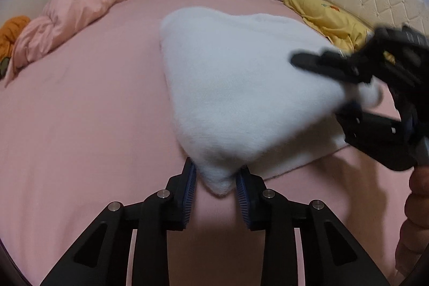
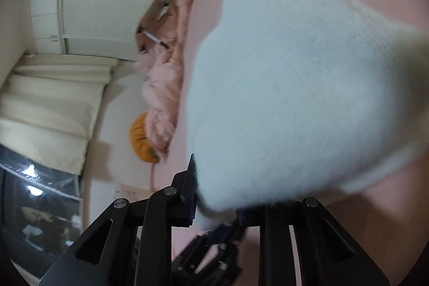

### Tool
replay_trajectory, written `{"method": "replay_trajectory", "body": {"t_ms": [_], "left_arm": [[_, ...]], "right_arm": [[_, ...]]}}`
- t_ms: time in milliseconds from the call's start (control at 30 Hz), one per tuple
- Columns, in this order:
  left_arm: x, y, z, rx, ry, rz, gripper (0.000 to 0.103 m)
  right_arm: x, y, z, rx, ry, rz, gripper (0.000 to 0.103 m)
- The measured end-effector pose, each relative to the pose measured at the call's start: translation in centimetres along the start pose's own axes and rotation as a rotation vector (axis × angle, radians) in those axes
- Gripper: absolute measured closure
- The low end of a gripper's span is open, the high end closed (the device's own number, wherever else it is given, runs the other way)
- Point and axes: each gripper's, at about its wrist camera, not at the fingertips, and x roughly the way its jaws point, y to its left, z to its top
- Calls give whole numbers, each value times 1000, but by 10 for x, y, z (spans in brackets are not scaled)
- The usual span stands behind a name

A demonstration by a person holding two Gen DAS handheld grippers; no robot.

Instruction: Fold clothes

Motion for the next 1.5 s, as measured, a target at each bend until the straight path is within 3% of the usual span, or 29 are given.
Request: {"method": "replay_trajectory", "body": {"t_ms": [33, 100, 167, 233, 300, 367, 433, 467, 500, 567, 667, 700, 767, 833, 900, 1033, 1133, 1500], "left_arm": [[0, 1, 0, -8, 3, -3, 74], [0, 3, 0, -10, 4, -3, 74], [-1, 2, 1, -4, 2, 3, 74], [-1, 1, 0, -3, -1, 6, 74], [0, 1, 0, 4, -5, 9, 74], [0, 1, 0, 11, -6, 8, 74], [0, 1, 1, 26, -11, 15, 74], [-1, 0, 1, 30, -4, 16, 74], [-3, 2, 1, 20, 10, 14, 71], [-7, 6, 1, 0, 37, 10, 49], [-27, 11, 1, -23, 39, 67, 45], [-38, 11, 1, -18, 26, 111, 44], [-62, 11, 4, -26, -24, 123, 32], [-84, 14, 2, -57, -52, 79, 11], [-95, 13, -11, -61, -51, 86, 10], [-96, 9, -33, -40, 4, 137, 10], [-104, 5, -36, -44, -9, 143, 10], [-118, 3, -41, -30, -45, 180, 10]], "right_arm": [[-3, -3, 1, 8, 6, -21, 75], [-13, -8, 5, 24, 0, -99, 56], [-33, -14, 12, 51, -87, -156, 53], [-46, -24, 20, 85, -133, -112, 50], [-50, -30, 24, 80, -135, -83, 87], [-54, -35, 26, 102, -140, -72, 86], [-56, -36, 24, 123, -138, -122, 73], [-61, -33, 22, 116, -151, -185, 60], [-70, -24, 19, 74, -190, -273, 58], [-90, 3, 6, -47, -288, -422, 54], [-116, 44, -15, -247, -416, -626, 44], [-116, 60, -26, -349, -422, -657, 41], [-109, 88, -56, -557, -429, -712, 37], [-94, 102, -91, -720, -448, -791, 19], [-81, 109, -121, -836, -464, -860, 13], [-75, 102, -150, -855, -430, -846, 13], [-75, 100, -164, -872, -434, -833, 13], [-105, 99, -164, -774, -450, -761, 13]]}}
